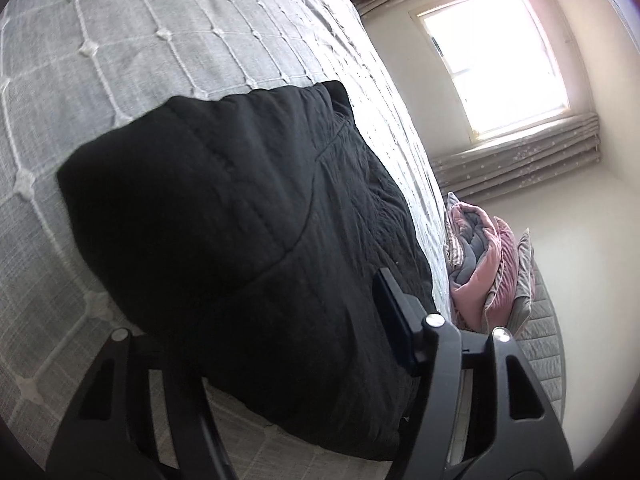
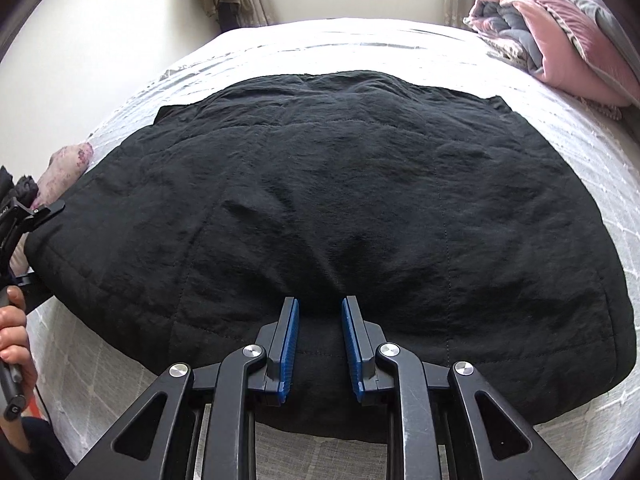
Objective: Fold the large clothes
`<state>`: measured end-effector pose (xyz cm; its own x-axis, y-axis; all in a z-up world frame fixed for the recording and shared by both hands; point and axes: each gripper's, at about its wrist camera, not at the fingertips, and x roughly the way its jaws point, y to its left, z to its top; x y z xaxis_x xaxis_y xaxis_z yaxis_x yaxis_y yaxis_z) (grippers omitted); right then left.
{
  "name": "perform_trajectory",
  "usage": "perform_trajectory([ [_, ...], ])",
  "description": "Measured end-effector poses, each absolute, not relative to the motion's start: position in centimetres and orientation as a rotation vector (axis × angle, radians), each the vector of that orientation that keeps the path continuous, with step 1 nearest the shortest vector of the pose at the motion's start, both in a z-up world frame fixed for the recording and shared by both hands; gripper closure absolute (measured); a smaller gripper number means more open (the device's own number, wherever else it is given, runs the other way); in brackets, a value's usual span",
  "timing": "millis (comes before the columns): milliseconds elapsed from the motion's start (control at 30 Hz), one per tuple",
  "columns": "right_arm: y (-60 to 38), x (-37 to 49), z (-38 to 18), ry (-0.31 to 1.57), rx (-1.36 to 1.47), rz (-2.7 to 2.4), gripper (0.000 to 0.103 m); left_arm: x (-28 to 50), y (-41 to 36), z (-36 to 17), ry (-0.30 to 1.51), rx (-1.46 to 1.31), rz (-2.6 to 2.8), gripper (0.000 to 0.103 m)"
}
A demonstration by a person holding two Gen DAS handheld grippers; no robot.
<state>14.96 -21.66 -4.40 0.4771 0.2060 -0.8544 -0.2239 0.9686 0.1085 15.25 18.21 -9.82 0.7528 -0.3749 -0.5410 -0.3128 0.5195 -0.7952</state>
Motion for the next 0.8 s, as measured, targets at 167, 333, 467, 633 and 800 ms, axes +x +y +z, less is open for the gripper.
perform_trajectory([
  [167,-21.7,15.0,-4.4,1.040,-0.017,0.265,0.080,16.2,18.5,-10.7,0.775,-1.086,-0.033,0.043],
  [333,-22.0,15.2,-4.5,1.050,0.010,0.268,0.080,16.1,18.1,-9.4,0.759,-0.990,-0.017,0.070],
  [467,-22.5,15.4,-4.8,1.068,0.043,0.273,0.080,15.7,16.6,-6.5,0.675,-0.880,-0.055,0.074],
  [633,-22.5,15.6,-5.1,1.082,0.044,0.270,0.080,15.1,13.5,-2.8,0.565,-0.680,-0.098,0.075],
  [800,-22.7,15.7,-4.7,1.078,0.050,0.276,0.080,15.4,12.6,-1.4,0.539,-0.593,-0.120,0.075],
])
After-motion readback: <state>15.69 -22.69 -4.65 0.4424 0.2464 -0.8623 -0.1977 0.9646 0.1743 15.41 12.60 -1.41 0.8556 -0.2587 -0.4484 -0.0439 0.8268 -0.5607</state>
